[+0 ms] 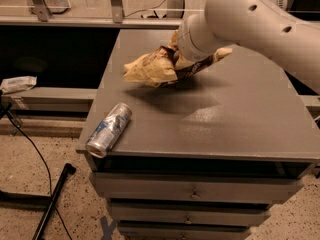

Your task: Move brown chip bag near sponge

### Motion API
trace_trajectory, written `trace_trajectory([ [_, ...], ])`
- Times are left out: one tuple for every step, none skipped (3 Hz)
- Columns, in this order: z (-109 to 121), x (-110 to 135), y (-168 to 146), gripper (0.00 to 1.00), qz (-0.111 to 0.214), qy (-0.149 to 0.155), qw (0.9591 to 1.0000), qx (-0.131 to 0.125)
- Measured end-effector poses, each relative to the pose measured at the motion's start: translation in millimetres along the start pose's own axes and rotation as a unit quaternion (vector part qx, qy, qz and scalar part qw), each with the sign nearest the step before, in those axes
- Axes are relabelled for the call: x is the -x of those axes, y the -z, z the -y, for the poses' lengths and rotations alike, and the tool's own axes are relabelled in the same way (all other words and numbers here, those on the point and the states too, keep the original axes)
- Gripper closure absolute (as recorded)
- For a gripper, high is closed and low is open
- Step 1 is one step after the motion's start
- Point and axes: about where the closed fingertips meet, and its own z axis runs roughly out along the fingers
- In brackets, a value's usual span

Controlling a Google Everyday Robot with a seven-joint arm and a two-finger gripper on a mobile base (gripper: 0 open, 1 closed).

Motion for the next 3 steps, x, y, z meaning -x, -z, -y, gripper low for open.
trace_trajectory([
  [0.2,1.0,0.6,0.54,0.000,0.001,1.0000,0.000],
  [0.4,2.3,1.3,0.31,0.000,0.002,1.0000,-0.001],
  [0.7,3.5,2.0,0.08,0.001,0.003,1.0000,-0.001],
])
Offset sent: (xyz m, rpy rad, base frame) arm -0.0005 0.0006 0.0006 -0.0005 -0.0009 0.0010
